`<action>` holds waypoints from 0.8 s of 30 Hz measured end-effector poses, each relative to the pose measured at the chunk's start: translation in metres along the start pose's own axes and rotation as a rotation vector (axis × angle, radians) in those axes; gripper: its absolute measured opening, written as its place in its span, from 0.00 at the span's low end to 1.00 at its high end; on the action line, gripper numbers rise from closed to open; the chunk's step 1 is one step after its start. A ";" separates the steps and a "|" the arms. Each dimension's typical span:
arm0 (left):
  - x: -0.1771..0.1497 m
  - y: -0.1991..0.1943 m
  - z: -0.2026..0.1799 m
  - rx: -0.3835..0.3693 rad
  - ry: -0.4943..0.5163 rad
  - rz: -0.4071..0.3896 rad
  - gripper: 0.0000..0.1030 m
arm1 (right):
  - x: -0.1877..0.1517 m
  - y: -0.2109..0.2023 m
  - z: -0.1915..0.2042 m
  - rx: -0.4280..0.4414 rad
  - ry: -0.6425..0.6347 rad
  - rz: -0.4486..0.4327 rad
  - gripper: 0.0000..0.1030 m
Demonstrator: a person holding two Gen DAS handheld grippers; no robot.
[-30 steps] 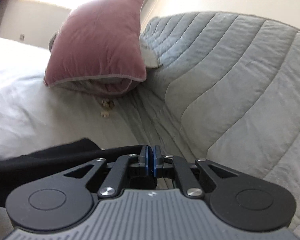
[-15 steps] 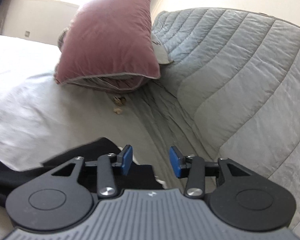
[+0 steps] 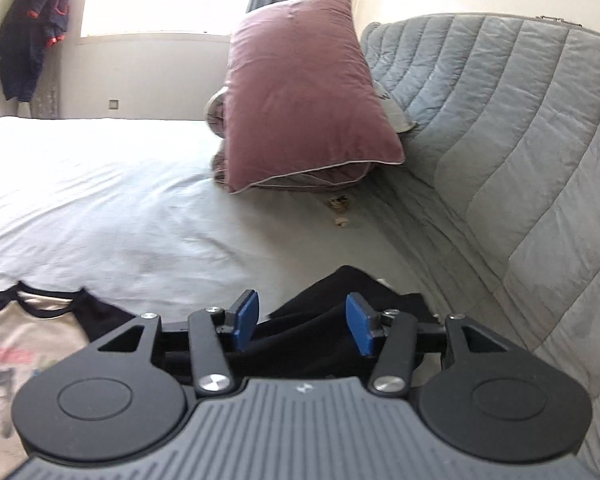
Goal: Fold clothes
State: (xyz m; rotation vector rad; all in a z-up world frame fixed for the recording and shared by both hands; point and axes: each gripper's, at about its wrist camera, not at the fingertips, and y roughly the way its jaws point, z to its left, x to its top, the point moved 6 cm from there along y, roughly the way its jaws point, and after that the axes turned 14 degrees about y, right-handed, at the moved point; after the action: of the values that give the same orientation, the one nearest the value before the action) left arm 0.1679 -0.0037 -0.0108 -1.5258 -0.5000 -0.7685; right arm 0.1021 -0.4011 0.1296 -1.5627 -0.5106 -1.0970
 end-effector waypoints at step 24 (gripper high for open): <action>-0.114 -0.051 0.141 0.079 -0.207 0.032 0.89 | -0.089 -0.109 0.173 0.174 0.135 0.184 0.68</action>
State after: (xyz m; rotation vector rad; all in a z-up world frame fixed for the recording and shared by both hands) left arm 0.0783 0.1562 -0.0552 -1.5433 -0.6503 -0.5616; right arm 0.0379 -0.1876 0.1171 -1.3460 -0.3532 -0.9826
